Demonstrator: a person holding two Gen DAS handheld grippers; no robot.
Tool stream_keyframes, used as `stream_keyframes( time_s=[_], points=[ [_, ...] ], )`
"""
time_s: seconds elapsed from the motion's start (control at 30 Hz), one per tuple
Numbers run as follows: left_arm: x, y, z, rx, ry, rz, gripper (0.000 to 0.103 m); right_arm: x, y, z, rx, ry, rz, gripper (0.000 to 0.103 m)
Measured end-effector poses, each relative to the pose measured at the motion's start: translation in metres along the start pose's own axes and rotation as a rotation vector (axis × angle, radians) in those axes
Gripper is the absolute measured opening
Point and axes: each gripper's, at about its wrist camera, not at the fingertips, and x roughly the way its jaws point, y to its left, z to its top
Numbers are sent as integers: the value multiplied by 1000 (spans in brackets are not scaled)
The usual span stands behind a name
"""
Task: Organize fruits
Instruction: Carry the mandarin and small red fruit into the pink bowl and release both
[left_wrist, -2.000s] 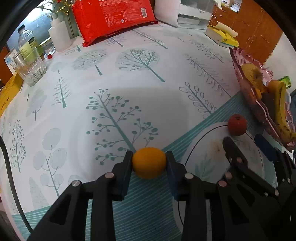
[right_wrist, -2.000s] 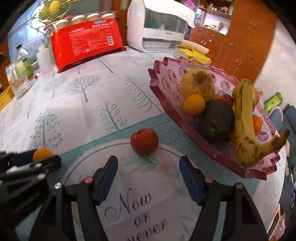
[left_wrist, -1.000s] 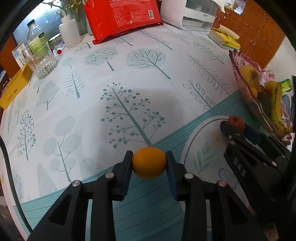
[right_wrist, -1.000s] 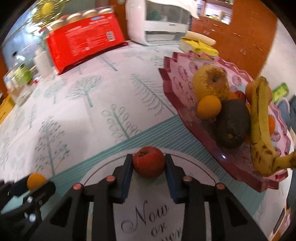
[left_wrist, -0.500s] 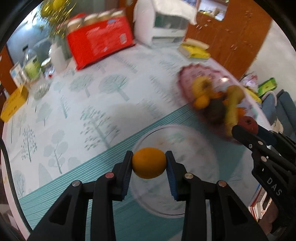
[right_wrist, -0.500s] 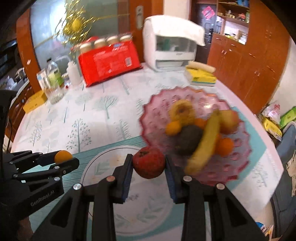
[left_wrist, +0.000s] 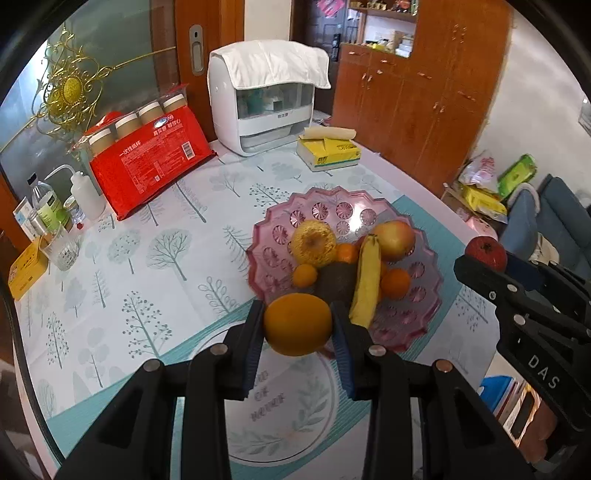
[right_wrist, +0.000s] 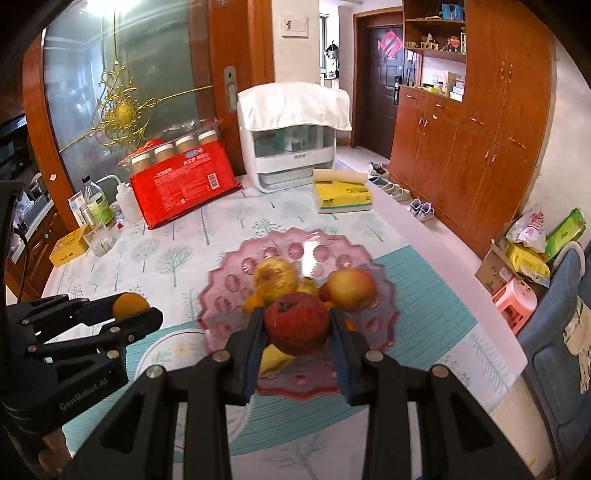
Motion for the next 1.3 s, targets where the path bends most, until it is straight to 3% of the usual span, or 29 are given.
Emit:
stream_keyframes(
  time_s=[0.27, 0.5, 0.73, 1.17, 1.3],
  points=[
    [40, -41, 26, -64, 51, 75, 34, 28, -47, 18, -86, 51, 22, 34],
    [86, -55, 39, -114, 109, 147, 34, 66, -68, 35, -143, 94, 58, 34],
    [117, -50, 39, -152, 166, 191, 34, 94, -68, 43, -183, 129, 89, 34],
    [135, -49, 25, -134, 253, 233, 34, 132, -58, 41, -220, 212, 88, 34],
    [129, -52, 23, -118, 240, 271, 45, 135, -55, 38, -232, 222, 103, 35]
  ],
)
